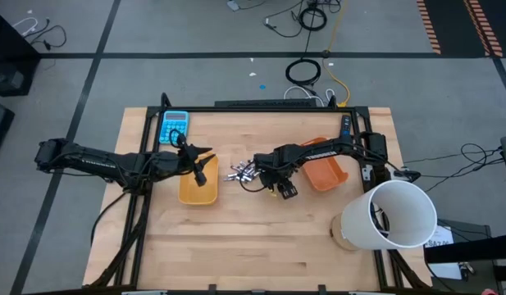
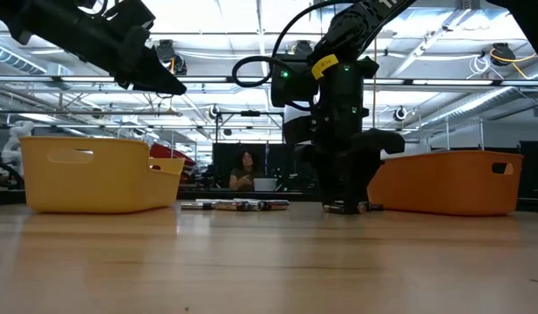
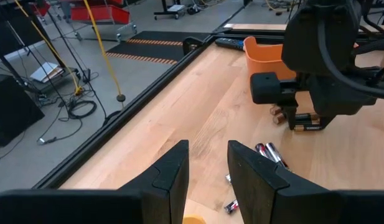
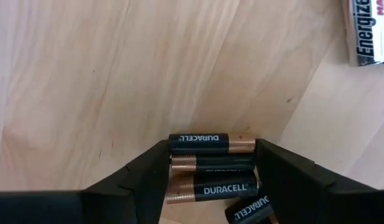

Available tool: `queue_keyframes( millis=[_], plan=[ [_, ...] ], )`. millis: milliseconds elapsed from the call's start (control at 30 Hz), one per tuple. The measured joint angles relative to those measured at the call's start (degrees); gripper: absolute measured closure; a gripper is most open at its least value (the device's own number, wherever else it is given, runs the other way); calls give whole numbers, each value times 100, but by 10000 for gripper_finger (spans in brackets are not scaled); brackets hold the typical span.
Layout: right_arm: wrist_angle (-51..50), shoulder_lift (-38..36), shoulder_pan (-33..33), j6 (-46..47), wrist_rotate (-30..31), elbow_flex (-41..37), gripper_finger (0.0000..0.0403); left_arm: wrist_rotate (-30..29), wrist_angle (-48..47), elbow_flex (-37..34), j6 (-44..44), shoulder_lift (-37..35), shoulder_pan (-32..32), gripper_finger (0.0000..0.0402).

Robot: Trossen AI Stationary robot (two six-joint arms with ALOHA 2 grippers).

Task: Sort batteries
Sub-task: Put the black battery into the orange bin

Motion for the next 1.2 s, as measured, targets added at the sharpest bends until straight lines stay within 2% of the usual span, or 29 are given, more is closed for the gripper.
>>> queue_keyframes(
  millis=[1200],
  plan=[
    [66,-68,-44,94,28,-7,176,0,5,-2,-4,0,0,281]
  ],
)
